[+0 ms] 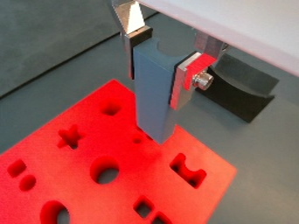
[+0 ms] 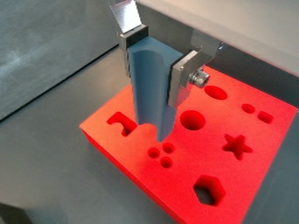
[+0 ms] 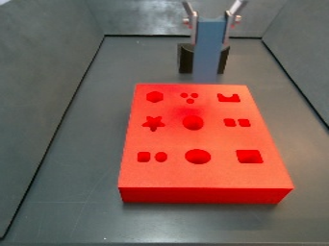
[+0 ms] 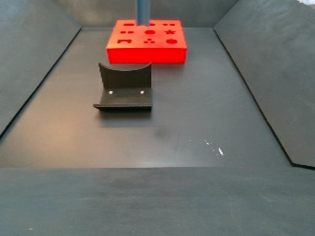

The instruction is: Insert the arch object.

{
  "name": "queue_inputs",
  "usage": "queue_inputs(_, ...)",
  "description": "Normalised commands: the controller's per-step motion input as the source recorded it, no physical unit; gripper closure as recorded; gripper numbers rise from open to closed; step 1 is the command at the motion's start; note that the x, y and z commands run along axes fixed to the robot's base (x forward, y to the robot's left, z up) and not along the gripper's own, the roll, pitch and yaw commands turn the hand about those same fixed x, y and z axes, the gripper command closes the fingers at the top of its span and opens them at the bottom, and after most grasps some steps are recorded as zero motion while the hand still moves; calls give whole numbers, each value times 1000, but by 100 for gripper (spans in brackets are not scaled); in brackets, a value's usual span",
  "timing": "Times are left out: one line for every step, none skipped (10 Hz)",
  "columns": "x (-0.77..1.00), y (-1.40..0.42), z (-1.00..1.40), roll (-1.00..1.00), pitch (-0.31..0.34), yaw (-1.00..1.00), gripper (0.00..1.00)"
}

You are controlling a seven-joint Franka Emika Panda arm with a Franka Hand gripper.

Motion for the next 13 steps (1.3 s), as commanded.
queue_inputs(1000,26,-100,0,11,177,100)
queue_inputs(1000,20,-83,0,1,200,100)
queue_inputs(1000,11,-106,20,13,194,100)
queue_inputs(980,20,-109,77,30,229,100)
queue_inputs(989,0,-97,94,26,209,100)
queue_inputs(977,0,-111,151,34,183,100)
queue_inputs(989,0,-194,276,70,91,100)
queue_inputs(949,-49,-191,383,99,83,100)
queue_inputs(891,-151,-169,444,137,20,100)
queue_inputs(854,-257,-74,367,149,0,100)
queue_inputs(889,-194,-66,169,80,-71,100)
queue_inputs(943,-137,-31,127,84,-49,100)
queue_inputs(863,0,-123,116,90,0,100)
